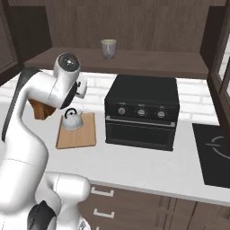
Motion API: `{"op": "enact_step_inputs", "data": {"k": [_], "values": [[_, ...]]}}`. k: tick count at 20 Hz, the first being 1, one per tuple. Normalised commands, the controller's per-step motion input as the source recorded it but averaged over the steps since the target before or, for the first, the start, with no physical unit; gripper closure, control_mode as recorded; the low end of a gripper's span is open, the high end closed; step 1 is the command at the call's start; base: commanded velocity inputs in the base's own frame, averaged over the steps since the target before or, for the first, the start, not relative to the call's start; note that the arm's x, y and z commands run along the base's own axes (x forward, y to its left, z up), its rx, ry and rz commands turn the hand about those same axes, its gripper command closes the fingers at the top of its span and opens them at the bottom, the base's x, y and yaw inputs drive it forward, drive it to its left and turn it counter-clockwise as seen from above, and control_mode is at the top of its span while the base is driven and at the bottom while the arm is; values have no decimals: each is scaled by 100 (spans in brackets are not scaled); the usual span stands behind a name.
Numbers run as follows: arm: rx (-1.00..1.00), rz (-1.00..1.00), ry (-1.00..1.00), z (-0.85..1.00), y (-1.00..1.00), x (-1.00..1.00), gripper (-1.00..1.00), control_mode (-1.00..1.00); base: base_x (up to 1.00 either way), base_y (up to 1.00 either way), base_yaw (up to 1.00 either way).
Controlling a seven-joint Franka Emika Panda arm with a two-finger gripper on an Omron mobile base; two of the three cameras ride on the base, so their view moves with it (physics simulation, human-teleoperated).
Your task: Pick the kettle from the counter and place it on the tray. Then pick the mug from the cabinet and place it on the tray. Then close the cabinet doors.
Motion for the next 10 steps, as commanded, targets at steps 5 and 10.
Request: {"op": "enact_step_inputs", "data": {"k": [5, 10], "values": [[-26, 0, -1, 51, -18, 12, -100, -100, 0, 0, 0], [-19, 0, -17, 8, -51, 0, -100, -100, 0, 0, 0]]}}
